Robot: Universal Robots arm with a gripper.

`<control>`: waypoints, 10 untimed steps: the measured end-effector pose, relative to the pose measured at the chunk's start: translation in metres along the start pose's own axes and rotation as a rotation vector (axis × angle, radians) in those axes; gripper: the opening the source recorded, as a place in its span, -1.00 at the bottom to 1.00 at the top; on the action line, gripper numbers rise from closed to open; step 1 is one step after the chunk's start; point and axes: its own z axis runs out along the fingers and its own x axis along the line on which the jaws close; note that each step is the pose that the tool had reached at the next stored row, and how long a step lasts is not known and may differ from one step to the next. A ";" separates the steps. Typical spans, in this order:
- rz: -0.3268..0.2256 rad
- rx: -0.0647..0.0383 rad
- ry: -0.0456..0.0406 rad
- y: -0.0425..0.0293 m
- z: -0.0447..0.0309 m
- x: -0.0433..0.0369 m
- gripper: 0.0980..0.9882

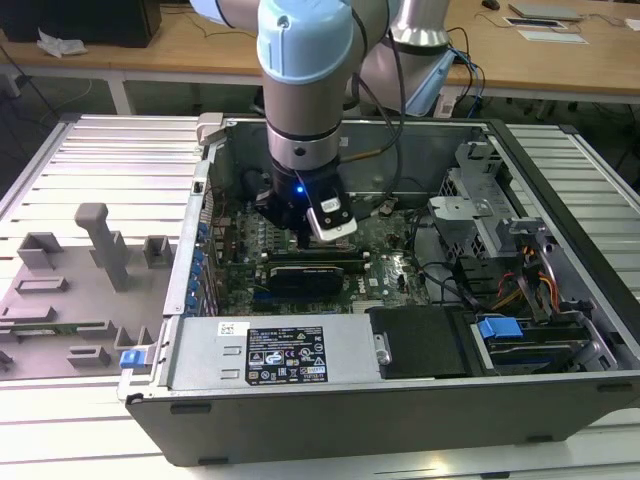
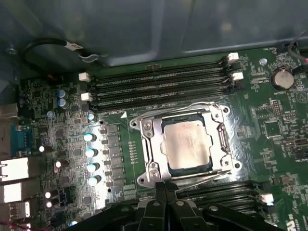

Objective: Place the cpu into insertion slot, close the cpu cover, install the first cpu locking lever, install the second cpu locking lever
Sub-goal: 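Install the second cpu locking lever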

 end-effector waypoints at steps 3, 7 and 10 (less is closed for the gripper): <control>0.000 -0.011 0.0015 -0.0029 0.0033 0.0033 -0.98; 0.001 -0.014 0.0020 -0.0051 0.0071 0.0093 -0.98; 0.001 -0.015 0.0021 -0.0061 0.0110 0.0117 -0.98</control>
